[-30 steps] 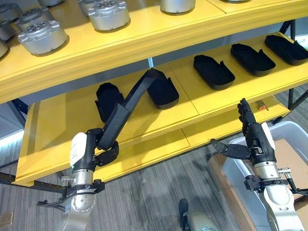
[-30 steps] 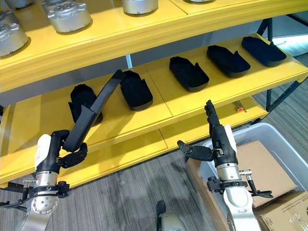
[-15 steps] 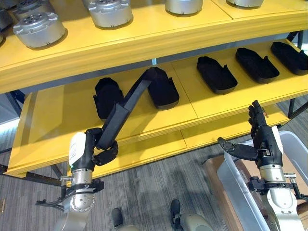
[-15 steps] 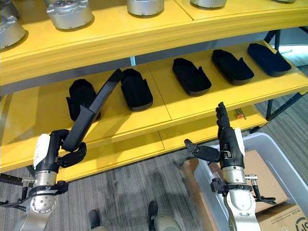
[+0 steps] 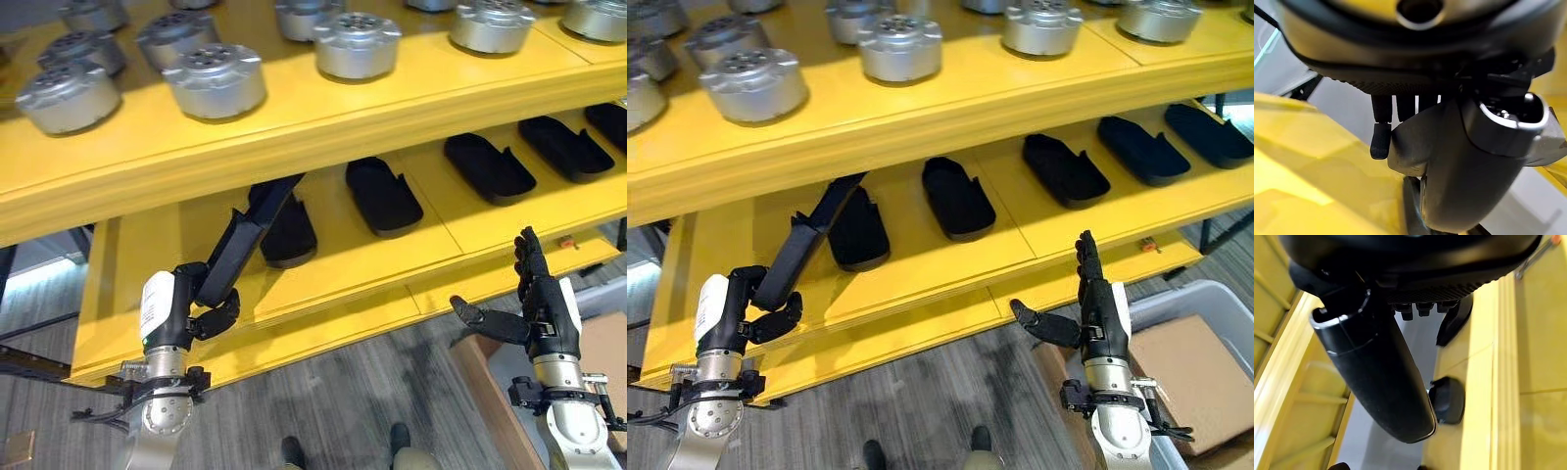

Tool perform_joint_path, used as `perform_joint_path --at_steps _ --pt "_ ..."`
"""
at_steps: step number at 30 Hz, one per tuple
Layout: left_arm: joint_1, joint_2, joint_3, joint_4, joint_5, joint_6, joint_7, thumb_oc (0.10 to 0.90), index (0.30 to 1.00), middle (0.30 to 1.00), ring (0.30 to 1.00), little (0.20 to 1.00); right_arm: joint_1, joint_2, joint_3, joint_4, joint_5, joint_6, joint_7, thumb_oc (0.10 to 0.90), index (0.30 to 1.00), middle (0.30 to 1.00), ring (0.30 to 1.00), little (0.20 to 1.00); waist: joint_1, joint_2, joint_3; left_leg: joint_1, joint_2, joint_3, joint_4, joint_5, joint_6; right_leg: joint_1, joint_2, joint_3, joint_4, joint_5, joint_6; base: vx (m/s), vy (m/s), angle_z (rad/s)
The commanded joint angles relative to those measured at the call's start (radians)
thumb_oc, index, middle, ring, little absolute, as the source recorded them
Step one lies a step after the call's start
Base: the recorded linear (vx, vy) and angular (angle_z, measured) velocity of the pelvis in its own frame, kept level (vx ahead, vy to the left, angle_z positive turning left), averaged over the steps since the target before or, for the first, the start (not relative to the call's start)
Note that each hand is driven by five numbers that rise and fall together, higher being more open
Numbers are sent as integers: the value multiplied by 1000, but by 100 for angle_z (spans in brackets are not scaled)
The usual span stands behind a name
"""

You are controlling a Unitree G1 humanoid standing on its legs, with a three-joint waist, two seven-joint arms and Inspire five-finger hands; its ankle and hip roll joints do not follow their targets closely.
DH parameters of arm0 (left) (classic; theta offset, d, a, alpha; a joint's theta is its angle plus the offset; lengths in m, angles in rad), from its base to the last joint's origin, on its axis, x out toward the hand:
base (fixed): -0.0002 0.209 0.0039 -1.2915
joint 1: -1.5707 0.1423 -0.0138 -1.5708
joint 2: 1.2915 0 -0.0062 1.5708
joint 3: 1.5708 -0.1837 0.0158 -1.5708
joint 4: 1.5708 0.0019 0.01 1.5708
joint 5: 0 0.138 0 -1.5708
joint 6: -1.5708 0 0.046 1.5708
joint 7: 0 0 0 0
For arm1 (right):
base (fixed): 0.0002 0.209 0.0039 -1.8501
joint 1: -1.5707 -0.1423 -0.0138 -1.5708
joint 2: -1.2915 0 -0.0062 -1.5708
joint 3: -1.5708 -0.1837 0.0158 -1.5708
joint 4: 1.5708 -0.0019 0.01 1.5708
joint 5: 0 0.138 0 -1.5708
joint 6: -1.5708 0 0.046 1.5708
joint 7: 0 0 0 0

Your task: Move parts from the plastic box to the shelf.

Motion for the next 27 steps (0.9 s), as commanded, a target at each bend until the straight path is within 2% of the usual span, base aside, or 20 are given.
perform_joint_path --at_steps 1,3,9,11,13,16,18,19,21,23,24,26,27 --pt "-54 104 95 -142 -9 -86 71 400 300 300 300 300 -79 -21 -29 -81 -29 -78 -23 900 1000 1000 1000 1000 -6 -56 -95 -55 81 -10 91 -38 -24 32 -85 19 26 -13 68 18 224 1" --pt "-50 106 102 -143 -8 -79 73 400 300 300 300 300 -88 -14 -20 -70 -42 -71 -26 900 1000 1000 1000 1000 10 -81 -104 -56 56 -20 100 -59 -7 33 -108 15 33 6 80 22 188 1" --pt "-36 99 106 -141 -7 -72 72 400 300 300 300 300 -93 -13 -15 -62 -46 -66 -20 900 1000 1000 1000 1000 25 -111 -117 -58 39 -32 115 -81 4 44 -124 14 21 29 89 19 60 5" --pt "-58 114 101 -140 -6 -72 71 400 300 300 300 300 -102 -17 -20 -66 -48 -69 -22 900 1000 1000 1000 1000 33 -127 -111 -96 36 -48 167 -101 8 44 -134 3 17 48 94 -34 52 7" --pt "-67 121 94 -138 -2 -72 70 400 300 300 300 300 -103 -17 -22 -65 -54 -70 -25 900 1000 1000 1000 1000 34 -131 -110 -115 29 -56 186 -110 15 45 -141 -3 18 67 97 -14 70 17" --pt "-89 128 75 -134 6 -68 73 400 300 300 300 300 -104 -9 -25 -71 -62 -74 -33 900 1000 1000 1000 1000 22 -125 -109 -113 -14 -67 160 -116 44 12 -171 8 58 163 102 -13 207 20" --pt "-103 128 67 -129 7 -66 76 400 300 300 300 300 -116 -8 -12 -70 -75 -75 -38 900 1000 1000 1000 1000 16 -101 -92 -89 -42 -66 116 -114 70 -49 -177 27 151 223 84 -54 320 14" --pt "-102 126 67 -127 10 -65 80 400 300 300 300 300 -126 -11 0 -69 -76 -77 -38 900 1000 1000 1000 1000 18 -83 -75 -66 -46 -48 86 -108 80 -96 -170 10 208 204 71 -58 355 -6" --pt "-95 120 72 -129 14 -61 80 400 300 300 300 300 -142 -16 21 -60 -77 -78 -32 900 1000 1000 1000 1000 19 -56 -61 -24 -63 -29 36 -104 92 -146 -129 -55 290 126 46 -6 322 -51" --pt "-88 108 74 -132 13 -63 63 400 300 300 300 300 -139 -23 22 -47 -74 -78 -19 900 1000 1000 1000 1000 -8 -42 -49 5 -76 -34 1 -88 94 -199 8 -31 332 15 20 42 185 -75" --pt "-85 102 75 -131 13 -61 57 400 300 300 300 300 -133 -27 20 -47 -69 -81 -12 900 1000 1000 1000 1000 -14 -41 -47 11 -82 -34 -4 -85 93 -197 56 -30 319 -25 6 33 95 -32" --pt "-82 93 80 -135 16 -63 46 400 300 300 300 300 -129 -29 15 -51 -59 -84 -8 900 1000 1000 1000 1000 -15 -40 -50 15 -89 -29 -10 -84 87 -173 88 -43 271 -60 -18 41 19 10" --pt "-81 82 77 -133 15 -64 38 400 300 300 300 300 -124 -34 13 -56 -56 -85 -6 900 1000 1000 1000 1000 -16 -47 -62 11 -91 -26 -12 -85 75 -134 116 -34 152 -52 -30 45 -39 18"
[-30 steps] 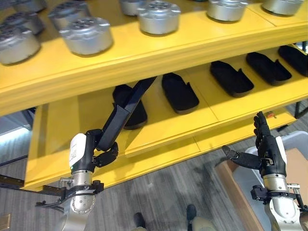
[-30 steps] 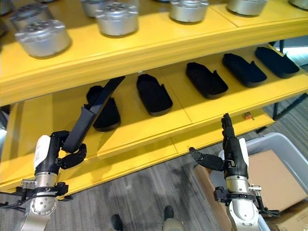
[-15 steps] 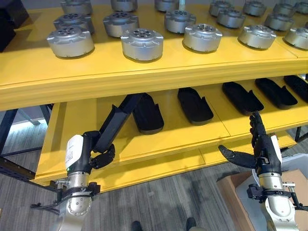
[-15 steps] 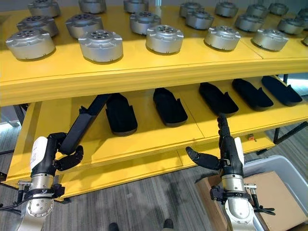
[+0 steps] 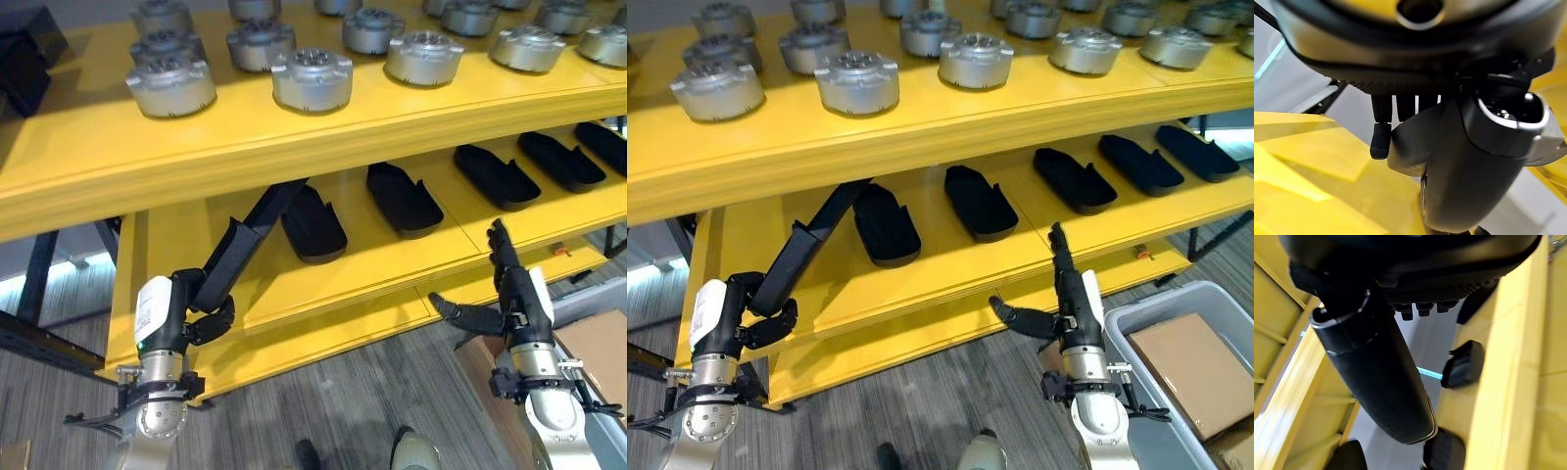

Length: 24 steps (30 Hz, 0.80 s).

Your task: Move parts from the plastic box to the shelf.

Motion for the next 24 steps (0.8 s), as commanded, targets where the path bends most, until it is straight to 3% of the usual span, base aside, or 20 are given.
perform_joint_path --at_steps 1,5,9,12,14,15,17,18,19,21,22,24 --pt "-94 47 80 -133 5 -82 41 400 300 300 300 300 -113 -21 -67 -52 7 -106 -12 900 1000 1000 1000 1000 16 -30 -53 35 37 -49 -2 -43 -64 134 21 -16 -259 80 -5 53 -72 16" --pt "-82 19 67 -133 -9 -91 31 400 300 300 300 300 -97 -34 -75 -63 20 -102 -7 900 1000 1000 1000 1000 13 -32 -79 30 46 -68 -2 -31 -83 193 43 28 -362 103 -4 34 -89 9" --pt "-73 14 63 -134 -17 -92 26 400 300 300 300 300 -88 -38 -85 -67 26 -102 -9 900 1000 1000 1000 1000 15 -33 -91 32 55 -74 -2 -23 -91 210 47 16 -382 112 -9 43 -132 28" --pt "-102 17 37 -127 -37 -90 26 400 300 300 300 300 -84 -51 -103 -81 29 -110 -25 900 1000 1000 1000 1000 9 -35 -83 18 82 -105 -1 7 -123 233 54 -17 -404 106 -23 7 -234 50" --pt "-126 18 20 -122 -42 -90 23 400 300 300 300 300 -82 -61 -121 -86 40 -112 -30 900 1000 1000 1000 1000 -2 -41 -69 -31 90 -126 88 -1 -144 246 47 -35 -413 102 -37 -44 -256 82" --pt "-146 22 14 -127 -53 -91 22 400 300 300 300 300 -89 -76 -129 -94 38 -117 -41 900 1000 1000 1000 1000 -7 -48 -47 -70 101 -125 189 -23 -164 244 33 -47 -404 101 -46 -81 -195 78" --pt "-130 17 28 -133 -65 -98 32 400 300 300 300 300 -86 -78 -120 -85 35 -116 -47 900 1000 1000 1000 1000 -7 -46 -47 -58 179 -134 210 -17 -179 250 40 -41 -394 80 -58 -2 -85 62" --pt "-121 15 34 -138 -67 -97 38 400 300 300 300 300 -85 -77 -119 -82 41 -115 -46 900 1000 1000 1000 1000 -4 -45 -51 -52 210 -143 180 22 -183 246 40 -37 -392 77 -59 67 42 24" --pt "-109 11 42 -144 -73 -95 47 400 300 300 300 300 -79 -79 -120 -80 54 -119 -50 900 1000 1000 1000 1000 -4 -43 -54 -53 294 -149 121 96 -193 244 32 -40 -380 61 -52 23 69 -16" --pt "-109 13 49 -152 -70 -88 64 400 300 300 300 300 -78 -86 -114 -81 64 -138 -72 900 1000 1000 1000 1000 -10 -19 -43 -48 370 -133 12 194 -218 205 29 -50 -316 31 -39 12 195 -19" --pt "-103 12 55 -151 -60 -89 71 400 300 300 300 300 -79 -92 -109 -86 60 -139 -71 900 1000 1000 1000 1000 -13 5 -38 -33 385 -118 -2 188 -232 180 31 -43 -264 17 -36 21 270 -14" --pt "-90 14 58 -155 -49 -91 70 400 300 300 300 300 -73 -88 -102 -84 48 -134 -70 900 1000 1000 1000 1000 -11 19 -46 -11 380 -95 -2 150 -232 165 18 -21 -235 11 -23 54 202 -41"
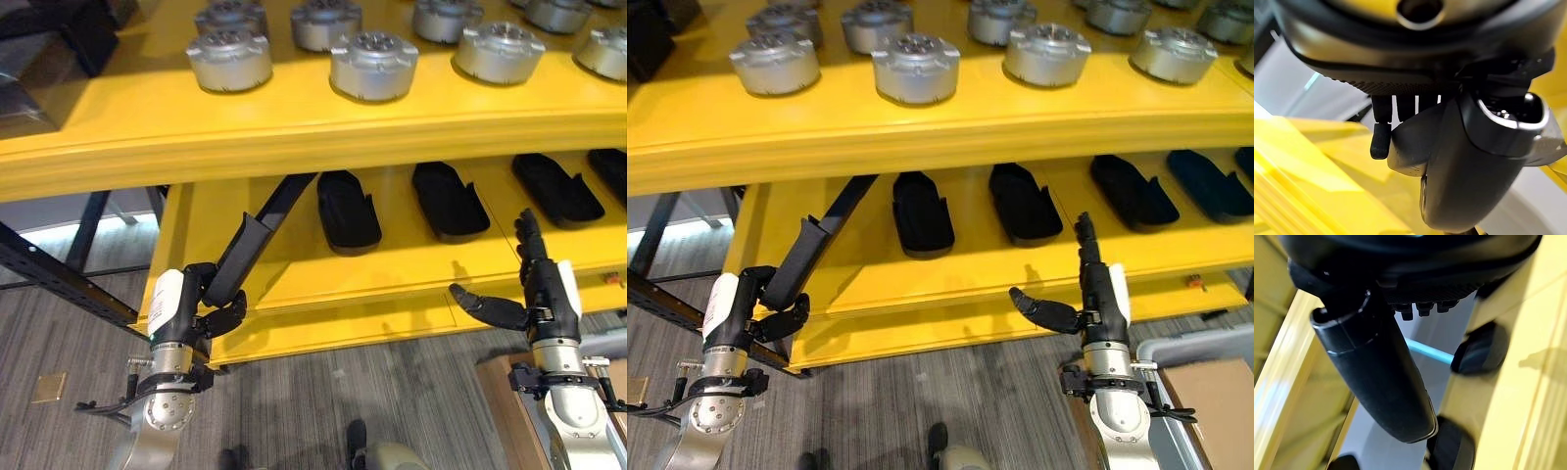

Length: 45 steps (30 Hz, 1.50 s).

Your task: Move parts from the plastic box to the shelf.

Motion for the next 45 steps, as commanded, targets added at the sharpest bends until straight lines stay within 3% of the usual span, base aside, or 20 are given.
perform_joint_path --at_steps 1,8,12,19,27,37,41,45 --pt "-48 27 99 -158 -3 -92 102 400 300 300 300 300 -21 -44 -12 -89 22 -125 -22 900 1000 1000 1000 1000 3 34 -57 35 -93 59 -40 131 33 48 -63 27 8 -35 132 68 171 -44" --pt "-58 53 97 -149 -3 -95 100 400 300 300 300 300 -19 -10 2 -77 13 -96 -5 900 1000 1000 1000 1000 0 25 -60 60 -175 121 38 29 54 109 -156 66 -57 9 180 74 227 -26" --pt "-76 64 99 -148 3 -92 102 400 300 300 300 300 -25 -1 12 -76 8 -91 3 900 1000 1000 1000 1000 0 14 -62 66 -190 140 70 -2 61 122 -180 73 -68 15 191 38 120 -7" --pt "-92 57 92 -141 21 -72 121 400 300 300 300 300 -13 3 14 -70 2 -81 11 900 1000 1000 1000 1000 2 -20 -83 79 -199 141 97 -33 66 156 -191 63 -79 12 203 50 46 2" --pt "-174 73 48 -54 51 -30 150 400 300 300 300 300 -33 -4 20 -57 1 -78 3 900 1000 1000 1000 1000 3 -37 -83 53 -180 123 160 -51 59 154 -185 51 -26 -20 197 -7 -17 3" --pt "-390 64 -59 130 59 59 214 400 300 300 300 300 -128 -52 77 -50 6 -70 -12 900 1000 1000 1000 1000 -21 -20 -35 -143 -106 43 348 -81 49 -45 -165 65 228 -97 156 -110 -45 12" --pt "-536 54 -90 268 32 108 279 400 300 300 300 300 -166 -66 109 -55 23 -70 -20 900 1000 1000 1000 1000 -36 -4 -49 -280 -83 14 451 -107 49 -197 -148 79 349 -135 140 -181 -95 1" --pt "-609 58 -106 337 10 124 304 400 300 300 300 300 -176 -76 125 -59 31 -69 -17 900 1000 1000 1000 1000 -45 4 -62 -329 -76 7 479 -113 51 -254 -141 80 385 -142 134 -67 -47 -13"
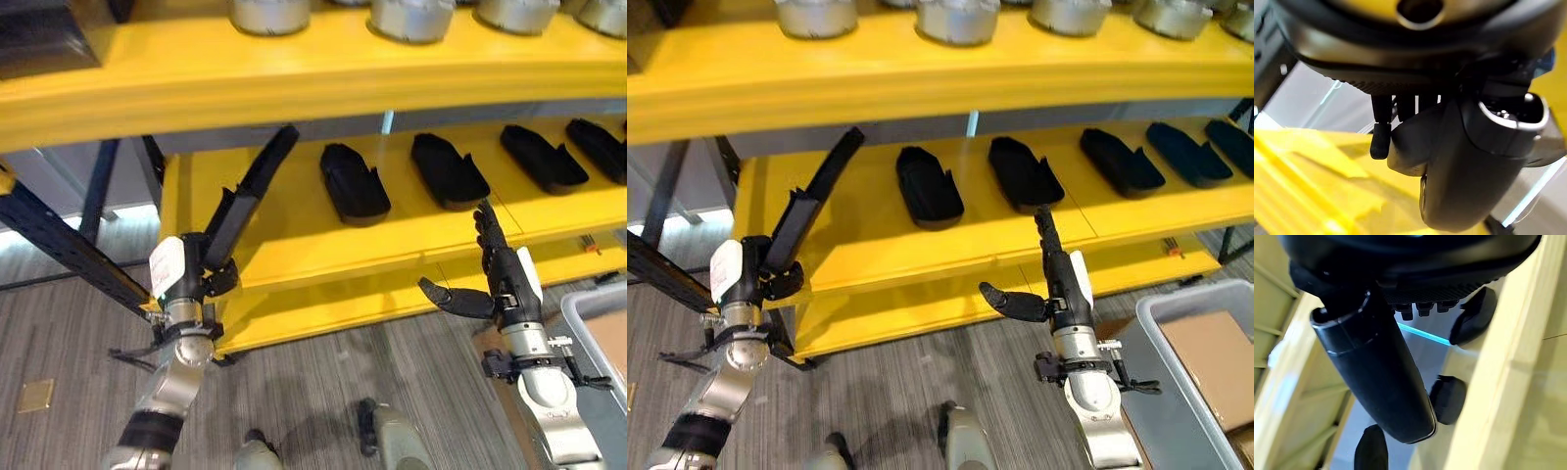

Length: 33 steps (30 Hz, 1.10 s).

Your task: Move parts from the plastic box to the shelf.

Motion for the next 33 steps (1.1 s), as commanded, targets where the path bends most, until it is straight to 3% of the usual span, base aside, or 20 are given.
perform_joint_path --at_steps 1,13,26,33 --pt "-182 55 -7 -46 -32 -58 135 400 300 300 300 300 -57 -50 -33 -100 17 -88 -30 900 1000 1000 1000 1000 -22 25 -55 -12 46 -18 20 23 3 63 -31 25 18 -55 37 -72 -57 -1" --pt "-430 120 -19 192 -180 -31 216 400 300 300 300 300 -39 -87 21 -152 50 -103 -7 900 1000 1000 1000 1000 -60 36 -63 -91 74 -35 51 15 -9 -41 4 40 66 -79 32 -17 -60 -9" --pt "-513 122 12 273 -328 -44 265 400 300 300 300 300 -15 -114 22 -186 40 -113 -8 900 1000 1000 1000 1000 -65 26 -51 -87 88 -29 42 19 -12 -42 18 39 56 -79 30 6 -11 -1" --pt "-536 125 8 349 -428 -25 195 400 300 300 300 300 -7 -122 14 -200 30 -101 -1 900 1000 1000 1000 1000 -57 32 -39 -70 88 -29 28 25 -14 -20 17 30 53 -83 26 16 -9 0"
